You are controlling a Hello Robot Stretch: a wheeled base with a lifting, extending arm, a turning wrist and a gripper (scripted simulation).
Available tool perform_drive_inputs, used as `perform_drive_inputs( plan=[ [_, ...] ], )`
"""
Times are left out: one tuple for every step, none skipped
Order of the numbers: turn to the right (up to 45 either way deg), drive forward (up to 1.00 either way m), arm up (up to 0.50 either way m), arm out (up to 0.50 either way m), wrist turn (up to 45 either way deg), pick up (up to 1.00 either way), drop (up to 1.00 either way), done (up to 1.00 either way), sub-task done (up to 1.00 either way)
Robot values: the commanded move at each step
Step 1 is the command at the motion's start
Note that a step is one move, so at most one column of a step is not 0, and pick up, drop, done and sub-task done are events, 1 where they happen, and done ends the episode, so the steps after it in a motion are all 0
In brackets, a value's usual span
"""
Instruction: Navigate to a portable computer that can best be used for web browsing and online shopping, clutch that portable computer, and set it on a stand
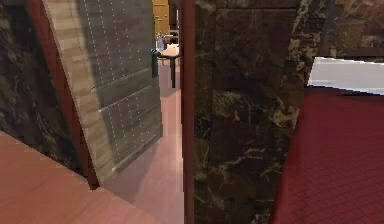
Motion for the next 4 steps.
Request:
perform_drive_inputs(
  plan=[
    [6.0,0.0,0.0,0.0,0.0,0.0,0.0,0.0,0.0],
    [0.0,0.05,0.0,0.0,0.0,0.0,0.0,0.0,0.0],
    [-33.0,0.0,0.0,0.0,0.0,0.0,0.0,0.0,0.0],
    [0.0,0.95,0.0,0.0,0.0,0.0,0.0,0.0,0.0]
  ],
)
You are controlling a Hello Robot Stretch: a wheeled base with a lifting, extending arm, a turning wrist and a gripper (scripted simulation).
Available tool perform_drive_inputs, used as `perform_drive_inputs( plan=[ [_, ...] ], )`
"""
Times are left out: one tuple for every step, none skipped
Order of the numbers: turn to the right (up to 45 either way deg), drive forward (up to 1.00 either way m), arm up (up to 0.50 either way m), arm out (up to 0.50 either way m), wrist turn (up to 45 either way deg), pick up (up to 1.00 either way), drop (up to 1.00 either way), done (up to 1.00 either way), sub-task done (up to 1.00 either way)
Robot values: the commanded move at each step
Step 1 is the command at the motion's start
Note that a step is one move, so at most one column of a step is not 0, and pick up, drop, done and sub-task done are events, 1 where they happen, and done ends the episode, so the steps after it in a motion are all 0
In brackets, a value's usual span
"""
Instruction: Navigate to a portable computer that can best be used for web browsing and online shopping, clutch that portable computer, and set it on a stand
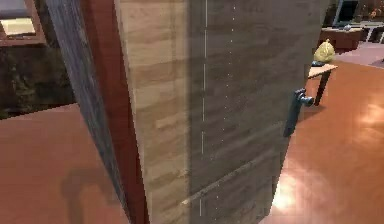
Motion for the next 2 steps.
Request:
perform_drive_inputs(
  plan=[
    [45.0,0.0,0.0,0.0,0.0,0.0,0.0,0.0,0.0],
    [0.0,1.0,0.0,0.0,0.0,0.0,0.0,0.0,0.0]
  ],
)
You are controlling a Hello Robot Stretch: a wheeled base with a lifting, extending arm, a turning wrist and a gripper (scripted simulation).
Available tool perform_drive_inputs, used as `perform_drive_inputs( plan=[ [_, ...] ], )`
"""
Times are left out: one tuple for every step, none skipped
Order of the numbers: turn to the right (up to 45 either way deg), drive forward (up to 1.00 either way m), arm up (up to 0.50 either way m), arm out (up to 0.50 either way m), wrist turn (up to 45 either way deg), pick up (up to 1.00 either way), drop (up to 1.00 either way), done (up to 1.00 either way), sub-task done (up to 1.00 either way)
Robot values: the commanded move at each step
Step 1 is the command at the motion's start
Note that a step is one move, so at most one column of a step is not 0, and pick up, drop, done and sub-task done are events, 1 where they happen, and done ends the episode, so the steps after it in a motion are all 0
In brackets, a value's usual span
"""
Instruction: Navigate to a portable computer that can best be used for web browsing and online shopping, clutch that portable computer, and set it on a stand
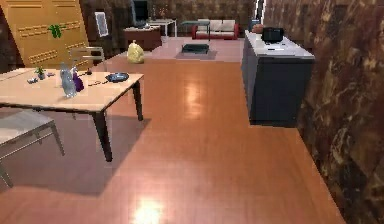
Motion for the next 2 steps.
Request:
perform_drive_inputs(
  plan=[
    [3.0,0.0,0.0,0.0,0.0,0.0,0.0,0.0,0.0],
    [0.0,1.0,0.0,0.0,0.0,0.0,0.0,0.0,0.0]
  ],
)
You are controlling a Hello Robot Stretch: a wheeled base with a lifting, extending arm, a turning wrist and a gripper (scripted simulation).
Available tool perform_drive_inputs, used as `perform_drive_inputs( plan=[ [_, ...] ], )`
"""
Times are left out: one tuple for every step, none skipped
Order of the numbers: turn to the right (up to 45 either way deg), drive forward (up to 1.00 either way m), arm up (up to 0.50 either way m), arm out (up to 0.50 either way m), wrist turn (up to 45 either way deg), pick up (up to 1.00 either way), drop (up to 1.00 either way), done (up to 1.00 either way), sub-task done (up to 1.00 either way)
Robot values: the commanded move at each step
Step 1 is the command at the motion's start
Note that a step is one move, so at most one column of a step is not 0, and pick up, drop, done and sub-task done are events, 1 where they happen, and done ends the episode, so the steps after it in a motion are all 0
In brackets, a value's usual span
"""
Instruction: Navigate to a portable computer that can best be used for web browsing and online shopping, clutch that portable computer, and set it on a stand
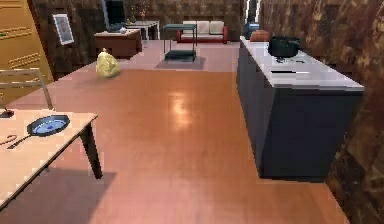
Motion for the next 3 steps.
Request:
perform_drive_inputs(
  plan=[
    [0.0,1.0,0.0,0.0,0.0,0.0,0.0,0.0,0.0],
    [-3.0,0.0,0.0,0.0,0.0,0.0,0.0,0.0,0.0],
    [0.0,0.25,0.0,0.0,0.0,0.0,0.0,0.0,0.0]
  ],
)
